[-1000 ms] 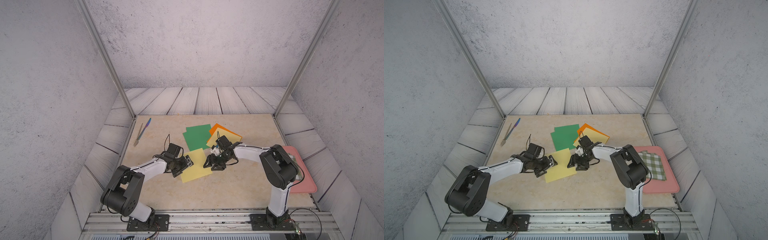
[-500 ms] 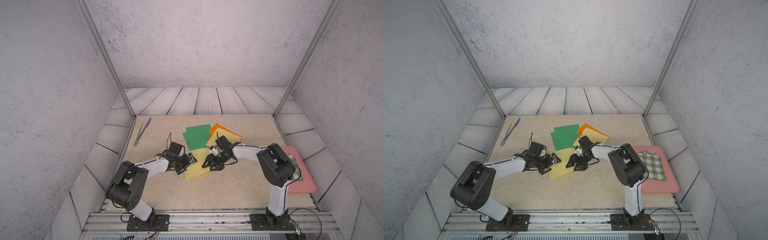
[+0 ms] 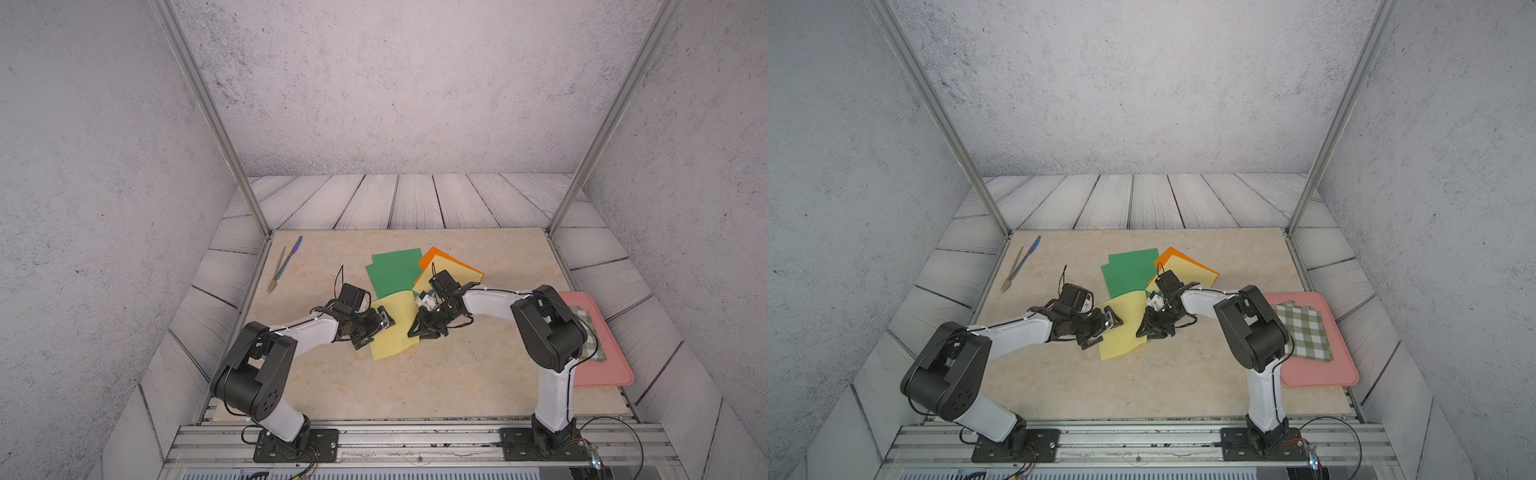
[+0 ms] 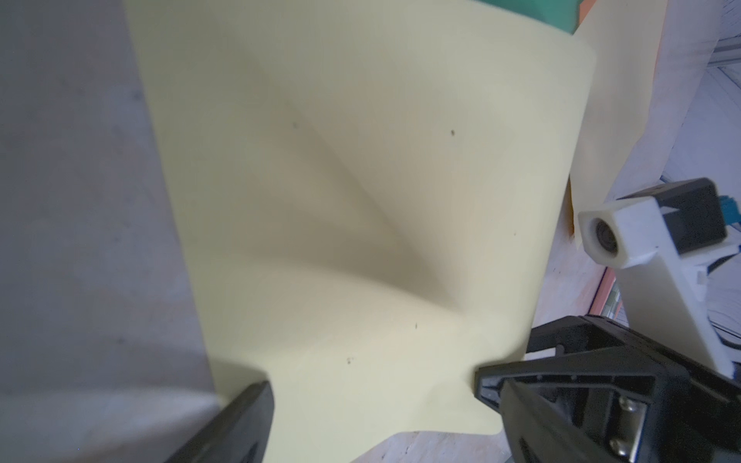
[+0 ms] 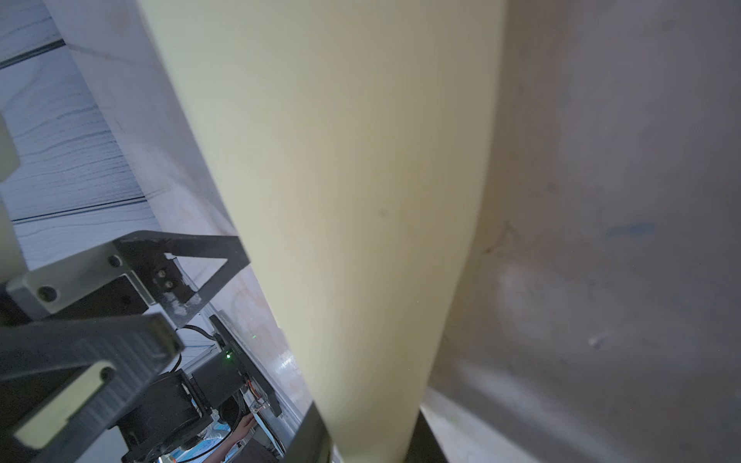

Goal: Sort the scattered colored papers by color
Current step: Pick up the colored paper from the center of the board.

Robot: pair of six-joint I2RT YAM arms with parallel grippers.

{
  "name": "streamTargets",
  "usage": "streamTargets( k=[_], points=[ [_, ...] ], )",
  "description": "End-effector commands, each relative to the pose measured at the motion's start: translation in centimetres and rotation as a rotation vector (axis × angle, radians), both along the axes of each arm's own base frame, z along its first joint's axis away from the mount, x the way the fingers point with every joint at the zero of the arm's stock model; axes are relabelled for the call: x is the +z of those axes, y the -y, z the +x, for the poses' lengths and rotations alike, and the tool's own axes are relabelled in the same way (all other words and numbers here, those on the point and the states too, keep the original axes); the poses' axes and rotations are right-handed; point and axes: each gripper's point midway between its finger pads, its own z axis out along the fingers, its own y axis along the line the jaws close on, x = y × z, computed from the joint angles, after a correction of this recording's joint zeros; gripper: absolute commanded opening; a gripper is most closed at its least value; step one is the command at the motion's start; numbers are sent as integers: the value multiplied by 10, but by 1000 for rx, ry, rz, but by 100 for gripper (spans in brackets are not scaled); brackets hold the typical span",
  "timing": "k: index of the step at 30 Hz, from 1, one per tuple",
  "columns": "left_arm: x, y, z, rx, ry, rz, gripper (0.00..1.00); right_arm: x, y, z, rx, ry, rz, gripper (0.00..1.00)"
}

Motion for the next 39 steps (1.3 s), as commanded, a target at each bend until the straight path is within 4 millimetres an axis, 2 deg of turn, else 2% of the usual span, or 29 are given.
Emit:
streamTargets(
  k=[1,7,10,12,16,20,24,31,39],
  points=[
    [-7,-7,-10,-29,-40,73,95,5,-6,2,12,-6,15,25],
    [37,-16,8,-22,100,129,96,13,-7,2,19,2,30,19],
    [53,-28,10,7,146,158,96,18,-7,2,19,5,37,19],
    [56,-36,7,39,150,163,96,21,-6,1,18,4,40,19],
    [40,-56,-12,111,104,132,96,34,-7,4,2,3,70,20],
    [24,-63,-32,144,74,88,96,50,-13,9,-22,-20,128,21],
    [17,-69,-46,154,55,85,96,67,-20,18,-53,-23,189,22],
    [11,-75,-49,217,88,58,96,85,-33,26,-81,-76,288,22],
    [1,-76,-46,271,97,-10,96,96,-35,21,-92,-116,347,23]
  ],
)
